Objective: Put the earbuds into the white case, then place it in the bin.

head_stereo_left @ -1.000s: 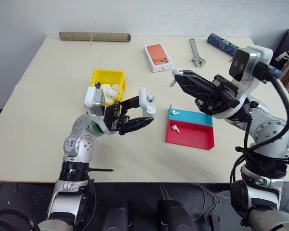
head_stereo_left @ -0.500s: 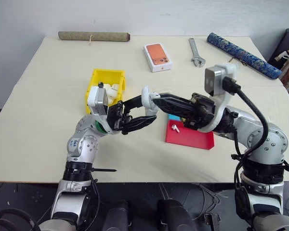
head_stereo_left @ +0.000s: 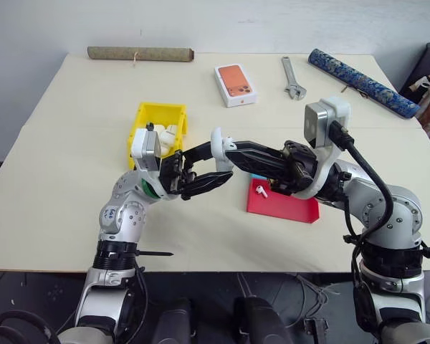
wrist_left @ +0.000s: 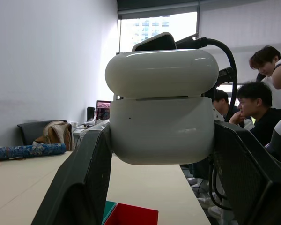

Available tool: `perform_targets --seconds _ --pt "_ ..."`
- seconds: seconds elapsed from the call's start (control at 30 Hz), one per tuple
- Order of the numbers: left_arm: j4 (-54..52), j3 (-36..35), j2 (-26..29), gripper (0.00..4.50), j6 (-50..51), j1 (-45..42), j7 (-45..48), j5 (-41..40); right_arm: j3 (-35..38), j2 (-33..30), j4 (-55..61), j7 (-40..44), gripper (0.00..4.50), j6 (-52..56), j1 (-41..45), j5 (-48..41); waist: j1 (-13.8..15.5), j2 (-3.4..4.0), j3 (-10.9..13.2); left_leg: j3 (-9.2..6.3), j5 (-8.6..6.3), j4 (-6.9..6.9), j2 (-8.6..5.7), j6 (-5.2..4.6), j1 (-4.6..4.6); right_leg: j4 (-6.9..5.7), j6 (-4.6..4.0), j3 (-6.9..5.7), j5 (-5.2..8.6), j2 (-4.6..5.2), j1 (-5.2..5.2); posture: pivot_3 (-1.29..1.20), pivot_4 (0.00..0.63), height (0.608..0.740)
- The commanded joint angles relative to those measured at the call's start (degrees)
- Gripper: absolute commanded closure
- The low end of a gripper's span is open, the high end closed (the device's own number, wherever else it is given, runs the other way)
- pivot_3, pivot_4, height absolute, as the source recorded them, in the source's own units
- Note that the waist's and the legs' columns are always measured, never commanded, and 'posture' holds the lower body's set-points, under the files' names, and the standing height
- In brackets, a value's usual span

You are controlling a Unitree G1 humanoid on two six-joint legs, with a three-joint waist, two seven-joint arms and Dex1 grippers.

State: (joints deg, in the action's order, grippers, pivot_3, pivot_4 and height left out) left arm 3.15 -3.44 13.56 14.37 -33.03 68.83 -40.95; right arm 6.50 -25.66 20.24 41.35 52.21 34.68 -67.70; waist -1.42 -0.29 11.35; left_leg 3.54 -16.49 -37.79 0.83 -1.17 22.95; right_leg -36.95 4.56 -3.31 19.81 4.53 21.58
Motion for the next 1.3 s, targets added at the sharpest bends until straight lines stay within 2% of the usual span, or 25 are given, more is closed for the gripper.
perform_targets --seconds 0.03,0.2,0.3,0.4,0.53,0.6,0.67,0.7,0.77,0.83,0.93,1.0,1.13,1.3 --pt "-2.36 -0.7 -0.78 1.72 -0.99 -1.08 0.08 -1.6 -0.97 -1.13 0.13 -0.05 4.06 1.22 -0.68 0.12 0.0 0.0 0.0 0.0 0.0 0.0 0.0 0.0 0.0 0.0 0.0 0.0 0.0 0.0 0.0 0.0 0.15 0.74" --pt "-2.65 -0.62 -1.3 1.72 -1.37 -1.1 -0.1 -1.33 -1.47 -1.38 -0.7 0.1 4.06 0.91 -0.38 1.27 0.0 0.0 0.0 -0.01 0.0 0.0 0.0 0.0 0.0 0.01 0.0 -0.01 0.0 0.0 0.0 0.0 0.15 0.74" --pt "-3.3 -0.5 -1.64 1.72 -1.38 -0.91 -0.34 -1.29 -1.84 -1.42 -0.94 0.37 3.03 -0.59 -0.47 3.51 0.0 0.0 0.0 -0.01 0.0 0.0 0.0 0.0 0.0 0.02 0.0 -0.01 0.0 0.0 0.0 0.0 0.15 0.74" --pt "-4.46 -0.89 -1.19 1.72 -0.72 0.24 -0.49 -1.79 -0.61 -3.04 0.44 1.04 2.05 1.27 -0.49 0.38 0.0 0.0 0.0 -0.02 0.0 0.0 0.0 0.0 0.01 0.02 0.0 -0.01 0.0 0.0 0.0 0.0 0.15 0.74" --pt "-4.49 -1.55 0.63 1.72 -0.22 2.46 0.64 -1.77 3.29 -9.9 2.67 3.44 0.65 6.71 -2.35 -8.06 0.25 -0.01 0.0 -0.07 -0.01 0.0 0.0 -0.02 0.05 0.07 0.0 -0.06 0.0 0.01 0.0 0.0 0.15 0.74" --pt "-3.49 -2.01 1.84 1.72 -0.79 3.49 1.5 -1.25 6.98 -15.23 3.22 4.29 0.04 9.47 -5.0 -13.05 0.58 -0.01 0.0 -0.11 -0.02 0.0 0.0 -0.03 0.09 0.12 0.0 -0.08 0.0 0.03 -0.01 0.0 0.15 0.74" --pt "-2.32 -2.33 2.85 1.72 -1.63 3.77 2.1 -0.44 10.44 -19.4 2.85 3.97 0.04 10.5 -7.06 -16.15 1.07 -0.01 0.01 -0.11 -0.04 0.0 0.0 -0.07 0.11 0.18 0.0 -0.09 0.0 0.03 -0.02 0.0 0.15 0.74" --pt "-1.78 -2.25 3.2 1.72 -2.32 3.61 2.13 0.27 11.47 -20.98 2.96 4.38 0.04 9.82 -7.93 -15.01 1.22 -0.01 0.01 -0.1 -0.05 -0.01 0.0 -0.08 0.11 0.22 0.0 -0.1 0.0 0.03 -0.02 0.0 0.15 0.74" --pt "0.17 -0.71 4.59 1.72 -5.17 2.59 1.87 4.65 11.72 -23.34 3.42 5.02 0.04 6.04 -8.69 -7.83 1.3 -0.01 0.0 -0.1 -0.06 -0.04 0.0 -0.1 0.11 0.45 0.0 -0.1 0.0 0.02 -0.03 0.0 0.15 0.74" --pt "3.11 2.7 6.75 1.72 -10.15 0.98 0.59 13.09 10.3 -23.39 2.1 4.76 0.04 0.64 -6.99 -0.36 1.3 -0.01 0.0 -0.06 -0.08 -0.04 0.0 -0.14 0.1 0.44 0.0 -0.09 0.0 0.01 -0.03 0.0 0.15 0.74" --pt "5.22 6.92 9.12 1.72 -12.66 -0.97 -0.65 20.34 5.98 -23.54 0.86 6.29 0.63 -5.56 -4.44 9.51 1.25 -0.01 0.0 0.01 -0.12 -0.04 -0.04 -0.31 0.09 0.41 0.0 -0.04 0.0 0.0 0.0 0.0 0.15 0.74" --pt "4.18 9.0 9.57 1.72 -12.62 -1.36 -1.1 22.3 1.73 -22.48 1.63 7.48 1.33 -8.66 -2.46 14.43 1.24 -0.01 0.0 0.01 -0.08 -0.03 -0.04 -0.24 0.1 0.4 0.0 -0.04 0.0 0.0 0.02 0.0 0.15 0.74" --pt "3.08 11.53 8.84 1.72 -11.59 -1.92 -2.93 24.41 -4.28 -19.47 3.71 8.37 2.64 -9.84 0.75 17.95 1.31 -0.01 0.01 -0.03 -0.02 0.03 -0.01 -0.09 0.16 0.18 0.01 -0.06 -0.01 0.01 0.09 0.0 0.15 0.74" --pt "1.91 13.18 7.39 1.72 -11.64 -2.15 -4.35 25.03 -12.4 -16.23 5.2 9.33 4.48 -10.98 2.86 24.37 1.31 -0.01 0.0 -0.05 -0.02 -0.05 -0.01 -0.08 0.21 0.14 0.01 -0.09 -0.01 0.03 0.1 0.0 0.15 0.74"
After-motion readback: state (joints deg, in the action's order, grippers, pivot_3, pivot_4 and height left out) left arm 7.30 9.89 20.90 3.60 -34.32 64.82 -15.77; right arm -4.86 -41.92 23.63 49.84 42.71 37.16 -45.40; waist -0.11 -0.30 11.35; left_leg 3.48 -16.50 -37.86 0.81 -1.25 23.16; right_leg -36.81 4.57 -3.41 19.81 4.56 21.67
